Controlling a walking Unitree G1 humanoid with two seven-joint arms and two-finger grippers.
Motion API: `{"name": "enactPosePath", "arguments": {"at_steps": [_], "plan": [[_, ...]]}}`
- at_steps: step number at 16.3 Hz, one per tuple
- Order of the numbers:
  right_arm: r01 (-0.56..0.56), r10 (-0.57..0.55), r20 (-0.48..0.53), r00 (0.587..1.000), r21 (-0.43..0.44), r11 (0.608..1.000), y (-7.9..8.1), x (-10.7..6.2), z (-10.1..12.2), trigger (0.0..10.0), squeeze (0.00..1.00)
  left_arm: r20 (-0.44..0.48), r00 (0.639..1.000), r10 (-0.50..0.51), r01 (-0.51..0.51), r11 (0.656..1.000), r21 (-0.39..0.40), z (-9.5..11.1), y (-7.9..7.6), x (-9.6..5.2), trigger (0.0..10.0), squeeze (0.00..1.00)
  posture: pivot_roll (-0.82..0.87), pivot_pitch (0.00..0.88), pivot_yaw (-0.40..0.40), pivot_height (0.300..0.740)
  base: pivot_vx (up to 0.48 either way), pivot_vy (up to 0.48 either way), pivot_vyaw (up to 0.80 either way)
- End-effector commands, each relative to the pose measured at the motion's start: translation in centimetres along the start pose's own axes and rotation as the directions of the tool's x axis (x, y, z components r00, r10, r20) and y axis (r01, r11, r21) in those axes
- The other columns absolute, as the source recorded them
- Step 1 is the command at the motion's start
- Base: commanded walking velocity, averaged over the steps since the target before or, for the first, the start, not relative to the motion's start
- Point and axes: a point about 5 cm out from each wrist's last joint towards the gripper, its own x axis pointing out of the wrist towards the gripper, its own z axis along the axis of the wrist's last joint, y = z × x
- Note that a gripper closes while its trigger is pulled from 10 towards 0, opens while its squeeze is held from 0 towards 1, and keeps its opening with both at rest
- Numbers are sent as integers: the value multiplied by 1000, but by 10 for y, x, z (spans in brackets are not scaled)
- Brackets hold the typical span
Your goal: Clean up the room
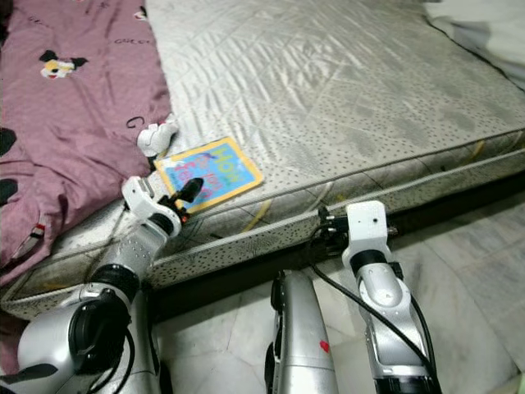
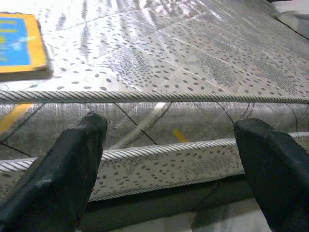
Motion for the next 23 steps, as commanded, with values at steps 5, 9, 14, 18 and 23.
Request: {"name": "enactPosePath", "arguments": {"at_steps": [5,9,14,18,23], "plan": [[10,-10,24,1000,-3,1000,1,5,3,10000,0,-161,987,-6,-11,994,-108,-39,6,-6,0,0,-203,67,-51,460,0,0,0],[10,-10,28,1000,-5,1000,2,6,4,10000,0,-167,986,-6,-12,994,-107,-40,6,-6,0,0,-203,56,-49,460,0,0,0],[8,-7,42,999,-11,1000,2,9,6,10000,0,-165,986,-13,-2,996,-88,-40,4,-5,0,0,-200,55,-53,460,0,0,0],[14,-14,42,999,-2,1000,4,14,5,10000,0,-174,985,20,-29,998,-53,-39,7,-6,10000,0,-172,60,-49,460,0,0,0],[16,-17,48,999,14,1000,9,14,4,10000,0,-156,988,-17,8,998,-58,-35,6,-5,0,0,-168,68,-34,460,0,0,0]]}}
